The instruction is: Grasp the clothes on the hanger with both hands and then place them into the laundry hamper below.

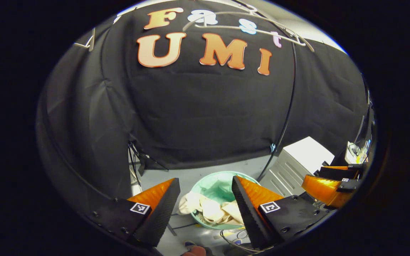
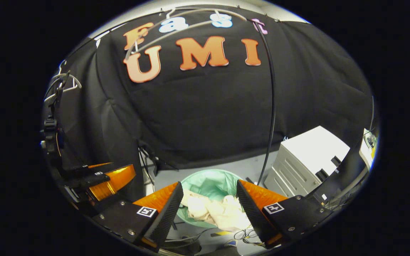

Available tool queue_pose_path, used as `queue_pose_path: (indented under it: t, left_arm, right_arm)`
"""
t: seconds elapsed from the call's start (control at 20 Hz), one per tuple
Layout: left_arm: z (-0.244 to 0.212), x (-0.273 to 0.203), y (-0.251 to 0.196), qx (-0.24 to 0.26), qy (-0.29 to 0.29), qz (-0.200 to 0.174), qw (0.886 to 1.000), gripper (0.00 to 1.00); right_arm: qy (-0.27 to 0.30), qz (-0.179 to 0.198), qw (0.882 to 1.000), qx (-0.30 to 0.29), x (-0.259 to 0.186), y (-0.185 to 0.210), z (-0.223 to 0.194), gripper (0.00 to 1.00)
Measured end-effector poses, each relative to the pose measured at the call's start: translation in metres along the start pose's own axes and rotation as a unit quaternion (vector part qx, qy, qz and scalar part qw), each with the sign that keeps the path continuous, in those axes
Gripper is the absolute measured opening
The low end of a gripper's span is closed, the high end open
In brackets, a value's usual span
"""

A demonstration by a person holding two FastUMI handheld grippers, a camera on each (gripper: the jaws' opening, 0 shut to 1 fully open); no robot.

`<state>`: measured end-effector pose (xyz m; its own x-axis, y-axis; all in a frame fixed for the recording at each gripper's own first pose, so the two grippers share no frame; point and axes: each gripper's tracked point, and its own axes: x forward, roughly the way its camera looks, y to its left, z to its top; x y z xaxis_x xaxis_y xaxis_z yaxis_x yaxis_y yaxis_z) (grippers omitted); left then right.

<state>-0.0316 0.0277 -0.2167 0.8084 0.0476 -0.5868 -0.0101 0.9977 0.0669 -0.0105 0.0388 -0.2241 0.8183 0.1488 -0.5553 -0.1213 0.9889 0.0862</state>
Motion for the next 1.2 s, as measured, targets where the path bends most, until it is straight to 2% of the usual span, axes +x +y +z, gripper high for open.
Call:
queue_pose_path:
  t: [0.15,0.35,0.6,0.7,0.9,0.95,1.05,1.1,1.2]
  left_arm:
    - [0.046,-0.017,0.005,-0.005,-0.050,0.006,0.999,0.96]
    - [0.108,-0.041,0.011,-0.004,-0.127,0.014,0.992,0.96]
    - [0.181,-0.081,0.023,-0.021,-0.222,0.027,0.974,0.96]
    - [0.202,-0.099,0.034,-0.022,-0.252,0.043,0.967,0.96]
    - [0.234,-0.124,0.048,-0.036,-0.298,0.051,0.953,0.94]
    - [0.236,-0.127,0.050,-0.035,-0.302,0.051,0.951,0.97]
    - [0.242,-0.136,0.056,-0.034,-0.317,0.059,0.946,1.00]
    - [0.244,-0.141,0.058,-0.032,-0.327,0.060,0.943,0.96]
    - [0.249,-0.150,0.057,-0.027,-0.341,0.062,0.938,0.97]
  right_arm:
    - [-0.051,0.007,0.999,-0.005,-0.020,0.006,0.051,0.93]
    - [-0.133,0.004,0.991,-0.021,-0.049,0.008,0.125,0.93]
    - [-0.225,-0.014,0.973,-0.041,-0.095,0.000,0.197,0.93]
    - [-0.253,-0.019,0.966,-0.040,-0.113,-0.003,0.221,0.93]
    - [-0.320,-0.027,0.946,-0.037,-0.154,-0.014,0.257,0.93]
    - [-0.330,-0.034,0.942,-0.039,-0.158,-0.021,0.260,0.93]
    - [-0.338,-0.046,0.939,-0.039,-0.167,-0.031,0.263,0.93]
    - [-0.342,-0.053,0.938,-0.038,-0.169,-0.036,0.265,0.93]
    - [-0.345,-0.067,0.935,-0.039,-0.174,-0.048,0.266,0.93]
